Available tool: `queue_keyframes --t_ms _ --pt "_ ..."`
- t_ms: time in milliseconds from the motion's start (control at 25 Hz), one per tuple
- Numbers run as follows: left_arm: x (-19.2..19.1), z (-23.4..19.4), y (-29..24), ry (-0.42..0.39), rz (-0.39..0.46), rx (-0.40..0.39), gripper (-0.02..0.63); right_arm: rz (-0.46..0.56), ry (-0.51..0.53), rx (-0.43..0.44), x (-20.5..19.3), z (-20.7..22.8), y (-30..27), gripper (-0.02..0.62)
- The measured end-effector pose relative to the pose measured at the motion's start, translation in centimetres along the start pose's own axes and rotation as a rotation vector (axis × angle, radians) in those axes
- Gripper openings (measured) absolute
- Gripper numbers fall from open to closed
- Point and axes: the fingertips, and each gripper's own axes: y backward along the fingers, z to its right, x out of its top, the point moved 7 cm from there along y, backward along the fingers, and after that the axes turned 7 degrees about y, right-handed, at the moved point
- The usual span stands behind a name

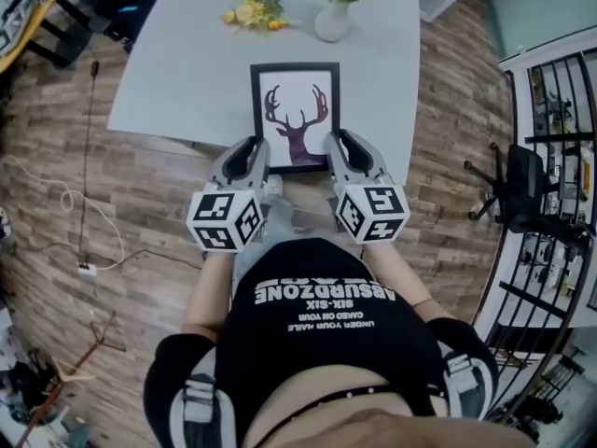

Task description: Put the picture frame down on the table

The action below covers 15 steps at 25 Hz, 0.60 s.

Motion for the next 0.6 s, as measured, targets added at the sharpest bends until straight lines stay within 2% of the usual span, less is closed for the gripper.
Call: queue_keyframes --t_ms 280,600 --pt "0.6 -1.6 -1.3 0.002 -0.022 -0.010 0.091 -0.011 -0.014 -0.005 -0.2 -0.1 -1.9 0.091" --pt "4.6 -7.1 -5.8 0.023 -0.058 -0.010 0.091 -0.052 -0.031 -0.011 2.0 -0.3 -9.7 0.091"
